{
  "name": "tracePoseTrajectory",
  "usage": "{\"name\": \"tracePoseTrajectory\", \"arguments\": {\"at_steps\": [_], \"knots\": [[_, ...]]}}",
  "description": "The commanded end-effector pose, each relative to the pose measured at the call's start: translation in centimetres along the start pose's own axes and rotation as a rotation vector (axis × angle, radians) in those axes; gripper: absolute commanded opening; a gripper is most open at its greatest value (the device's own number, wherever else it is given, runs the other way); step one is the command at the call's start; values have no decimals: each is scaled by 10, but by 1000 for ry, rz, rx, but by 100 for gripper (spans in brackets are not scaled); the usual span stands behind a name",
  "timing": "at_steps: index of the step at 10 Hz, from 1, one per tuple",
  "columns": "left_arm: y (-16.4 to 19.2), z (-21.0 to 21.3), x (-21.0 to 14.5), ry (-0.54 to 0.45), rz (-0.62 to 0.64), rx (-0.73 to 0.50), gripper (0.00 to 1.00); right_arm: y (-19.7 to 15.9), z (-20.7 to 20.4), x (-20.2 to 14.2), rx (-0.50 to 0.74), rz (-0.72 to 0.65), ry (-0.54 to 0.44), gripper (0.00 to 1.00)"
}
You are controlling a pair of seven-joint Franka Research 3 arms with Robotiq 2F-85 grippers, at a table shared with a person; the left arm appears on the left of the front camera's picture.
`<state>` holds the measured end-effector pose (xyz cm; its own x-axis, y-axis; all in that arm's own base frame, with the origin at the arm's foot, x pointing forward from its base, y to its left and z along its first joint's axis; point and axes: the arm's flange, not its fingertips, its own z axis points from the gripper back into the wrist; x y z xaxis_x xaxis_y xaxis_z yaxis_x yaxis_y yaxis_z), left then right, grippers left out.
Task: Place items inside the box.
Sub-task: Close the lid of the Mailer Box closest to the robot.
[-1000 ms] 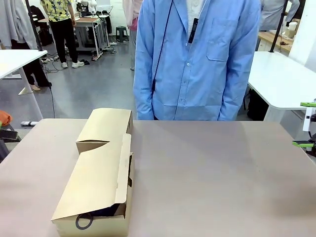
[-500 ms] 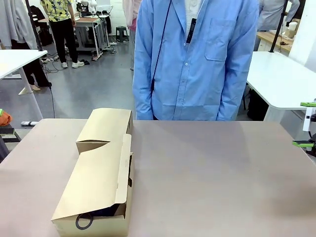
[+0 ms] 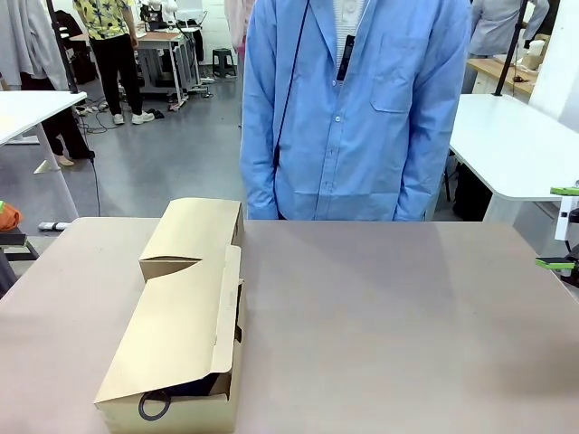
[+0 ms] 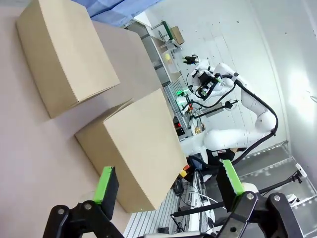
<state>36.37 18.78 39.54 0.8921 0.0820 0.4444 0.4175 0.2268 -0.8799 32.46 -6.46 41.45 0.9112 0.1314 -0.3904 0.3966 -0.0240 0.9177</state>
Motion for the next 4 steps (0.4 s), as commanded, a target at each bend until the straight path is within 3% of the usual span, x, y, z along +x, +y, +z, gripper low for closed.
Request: {"name": "tracePoseTrajectory", "arguments": {"at_steps": [1,4], "knots": [[-1,0,-5,3,-13,-2,100,3,0,-1,8,16,3,100],[-1,0,-5,3,-13,-2,100,3,0,-1,8,16,3,100]]}}
